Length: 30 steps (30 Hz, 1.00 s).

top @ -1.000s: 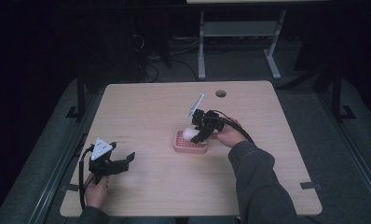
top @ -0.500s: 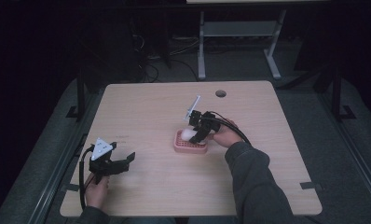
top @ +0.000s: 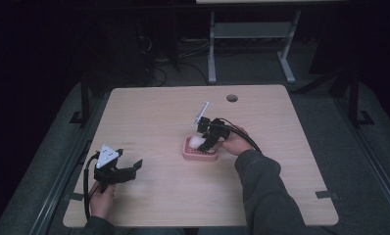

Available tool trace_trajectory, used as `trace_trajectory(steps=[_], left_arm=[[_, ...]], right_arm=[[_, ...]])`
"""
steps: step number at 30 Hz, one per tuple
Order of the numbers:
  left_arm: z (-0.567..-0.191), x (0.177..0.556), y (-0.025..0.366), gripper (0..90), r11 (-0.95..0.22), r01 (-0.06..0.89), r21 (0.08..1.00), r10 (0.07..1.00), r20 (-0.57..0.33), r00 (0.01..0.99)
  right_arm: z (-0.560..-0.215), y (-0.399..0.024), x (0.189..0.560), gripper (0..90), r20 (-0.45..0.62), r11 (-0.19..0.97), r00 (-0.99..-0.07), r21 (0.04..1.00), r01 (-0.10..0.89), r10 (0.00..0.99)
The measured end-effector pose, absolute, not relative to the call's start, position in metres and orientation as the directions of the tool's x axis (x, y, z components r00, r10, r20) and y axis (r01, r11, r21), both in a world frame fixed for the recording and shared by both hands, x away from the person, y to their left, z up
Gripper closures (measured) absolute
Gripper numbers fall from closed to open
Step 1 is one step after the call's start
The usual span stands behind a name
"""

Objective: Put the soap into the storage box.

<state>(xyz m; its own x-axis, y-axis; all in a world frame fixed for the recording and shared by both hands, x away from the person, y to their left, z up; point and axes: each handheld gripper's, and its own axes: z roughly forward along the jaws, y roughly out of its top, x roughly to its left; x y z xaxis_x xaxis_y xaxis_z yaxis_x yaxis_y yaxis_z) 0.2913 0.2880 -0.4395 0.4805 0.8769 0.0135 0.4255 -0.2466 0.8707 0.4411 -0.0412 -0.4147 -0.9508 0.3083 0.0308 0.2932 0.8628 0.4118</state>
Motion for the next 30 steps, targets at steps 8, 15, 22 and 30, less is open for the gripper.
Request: trace_trajectory(steps=[8,15,22,30], left_arm=[[-0.4390,0.2914,0.2890,14.4,-0.243,0.426,0.872,0.879,0.012,0.476],[-0.4388,0.2912,0.2888,14.4,-0.246,0.426,0.871,0.878,0.014,0.478],[-0.4383,0.2910,0.2891,14.4,-0.243,0.425,0.872,0.879,0.013,0.476],[-0.4385,0.2912,0.2888,14.4,-0.244,0.423,0.873,0.878,0.013,0.478]], right_arm=[[-0.4207,-0.0405,0.4431,48.5,0.041,0.863,-0.949,0.406,0.301,0.312],[-0.4215,-0.0413,0.4441,48.5,0.035,0.860,-0.945,0.405,0.310,0.325],[-0.4234,-0.0378,0.4440,48.5,0.037,0.862,-0.947,0.403,0.307,0.319],[-0.4244,-0.0369,0.4439,48.3,0.038,0.864,-0.946,0.397,0.309,0.321]])
